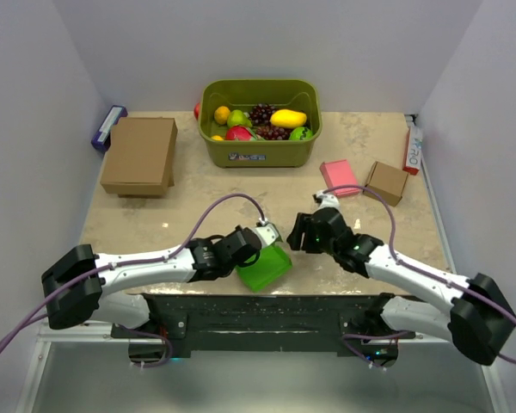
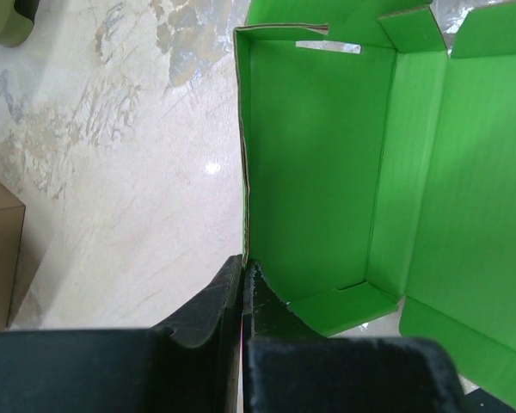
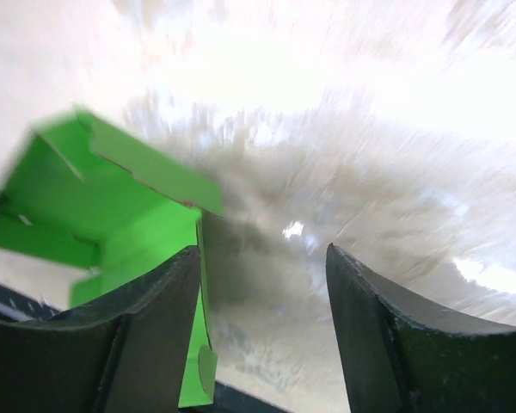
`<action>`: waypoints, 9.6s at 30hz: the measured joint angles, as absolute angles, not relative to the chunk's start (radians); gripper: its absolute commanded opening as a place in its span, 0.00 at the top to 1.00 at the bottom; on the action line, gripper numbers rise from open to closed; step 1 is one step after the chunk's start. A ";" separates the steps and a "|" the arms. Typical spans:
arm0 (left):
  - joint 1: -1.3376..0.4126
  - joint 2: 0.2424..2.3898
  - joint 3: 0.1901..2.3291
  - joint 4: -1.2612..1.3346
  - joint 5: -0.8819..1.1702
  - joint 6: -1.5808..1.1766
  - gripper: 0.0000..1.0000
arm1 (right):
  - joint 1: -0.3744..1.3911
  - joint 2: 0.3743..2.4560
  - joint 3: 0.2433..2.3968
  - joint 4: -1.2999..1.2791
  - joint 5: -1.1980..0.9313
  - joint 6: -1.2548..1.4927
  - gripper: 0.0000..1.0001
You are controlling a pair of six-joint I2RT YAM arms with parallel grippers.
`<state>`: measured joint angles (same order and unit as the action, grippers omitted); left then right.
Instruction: Fold the paper box
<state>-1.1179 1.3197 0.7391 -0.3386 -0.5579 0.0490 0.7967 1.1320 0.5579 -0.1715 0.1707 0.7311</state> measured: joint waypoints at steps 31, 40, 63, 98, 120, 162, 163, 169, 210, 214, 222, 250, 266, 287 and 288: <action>-1.147 1.328 0.738 -0.343 -0.555 0.058 1.00 | 0.765 1.322 0.566 0.157 0.002 0.598 0.52; -1.153 1.330 0.736 -0.365 -0.554 0.075 1.00 | 0.772 1.409 0.538 0.296 -0.049 0.600 0.54; -1.187 1.364 0.723 -0.361 -0.560 0.097 1.00 | 0.772 1.285 0.497 0.205 -0.078 0.595 0.49; -1.191 1.364 0.723 -0.330 -0.569 0.097 1.00 | 0.686 1.170 0.489 0.031 -0.078 0.578 0.66; -1.210 1.376 0.723 -0.344 -0.588 0.097 1.00 | 0.748 1.323 0.482 0.262 -0.180 0.611 0.72; -1.234 1.360 0.755 -0.355 -0.720 0.125 1.00 | 0.812 1.037 0.416 0.144 -0.015 0.623 0.34; -1.234 1.343 0.755 -0.352 -0.723 0.128 1.00 | 0.812 1.048 0.416 0.154 -0.012 0.616 0.34; -1.234 1.293 0.754 -0.331 -0.749 0.148 1.00 | 0.822 1.142 0.405 0.265 0.020 0.550 0.37; -1.238 1.333 0.737 -0.333 -0.852 0.149 1.00 | 0.842 1.355 0.418 0.314 -0.080 0.710 0.99; -1.238 1.312 0.728 -0.339 -0.852 0.148 1.00 | 0.813 1.357 0.369 0.402 -0.152 0.779 1.00; -1.239 1.272 0.722 -0.345 -0.868 0.141 1.00 | 0.764 1.317 0.304 0.513 -0.258 0.907 1.00; -1.239 1.153 0.722 -0.361 -0.910 0.139 1.00 | 0.745 1.110 0.203 0.632 -0.306 1.272 1.00; -1.239 1.153 0.722 -0.361 -0.912 0.138 1.00 | 0.745 1.111 0.143 0.750 -0.305 1.399 1.00; -1.239 1.151 0.722 -0.360 -0.895 0.115 1.00 | 0.708 0.764 0.262 0.333 -0.211 1.232 0.29; -1.239 1.151 0.722 -0.360 -0.892 0.115 1.00 | 0.688 0.746 0.276 0.300 -0.202 1.213 0.30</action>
<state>-1.2392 1.1515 0.7216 -0.3603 -0.8917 0.1154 0.6876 0.7464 0.2756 0.3004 -0.2020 1.2125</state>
